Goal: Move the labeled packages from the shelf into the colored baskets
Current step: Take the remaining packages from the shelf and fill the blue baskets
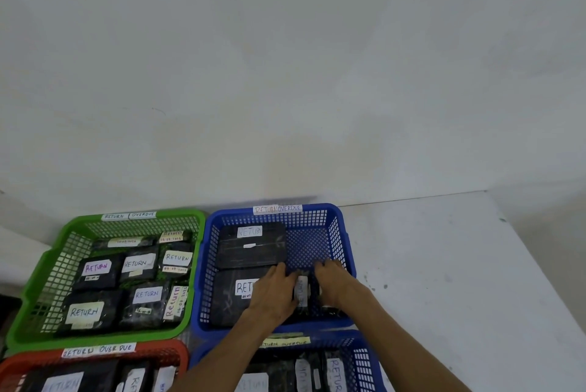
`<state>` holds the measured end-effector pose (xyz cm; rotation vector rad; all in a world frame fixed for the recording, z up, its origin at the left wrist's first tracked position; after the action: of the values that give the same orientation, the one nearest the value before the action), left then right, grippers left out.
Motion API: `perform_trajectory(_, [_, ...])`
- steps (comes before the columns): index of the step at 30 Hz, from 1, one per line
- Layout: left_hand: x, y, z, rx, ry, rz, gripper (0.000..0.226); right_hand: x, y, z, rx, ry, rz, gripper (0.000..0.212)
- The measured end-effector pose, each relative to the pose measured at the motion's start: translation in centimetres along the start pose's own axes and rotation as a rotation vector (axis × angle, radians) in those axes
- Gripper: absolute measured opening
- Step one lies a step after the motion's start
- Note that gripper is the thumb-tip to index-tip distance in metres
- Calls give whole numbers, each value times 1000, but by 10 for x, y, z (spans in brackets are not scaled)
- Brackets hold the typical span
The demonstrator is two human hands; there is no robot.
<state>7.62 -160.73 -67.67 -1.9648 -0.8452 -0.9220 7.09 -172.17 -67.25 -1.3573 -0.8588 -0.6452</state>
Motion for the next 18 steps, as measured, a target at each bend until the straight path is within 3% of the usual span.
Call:
perform_trajectory(8, [-5, -2, 4, 49, -1, 6, 53, 2, 4, 3, 33, 87, -73, 65])
perform_trajectory(14, [-8, -4, 2, 30, -8, 38, 77, -6, -1, -2, 21, 47, 11, 86])
perform_trajectory(18, [-10, -3, 2, 39, -5, 49, 79, -7, -1, -5, -6, 84, -13, 79])
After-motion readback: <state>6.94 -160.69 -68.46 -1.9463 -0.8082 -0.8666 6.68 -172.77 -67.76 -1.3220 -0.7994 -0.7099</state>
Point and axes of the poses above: each hand's wrist, its own y-axis towards the middle knuckle, its own x-axis out of the back of the hand, z = x × y, the point moved 9 cm from there along y, towards the middle knuckle, and after that the axes turned 14 degrees about -y, right-handed, at the moved point
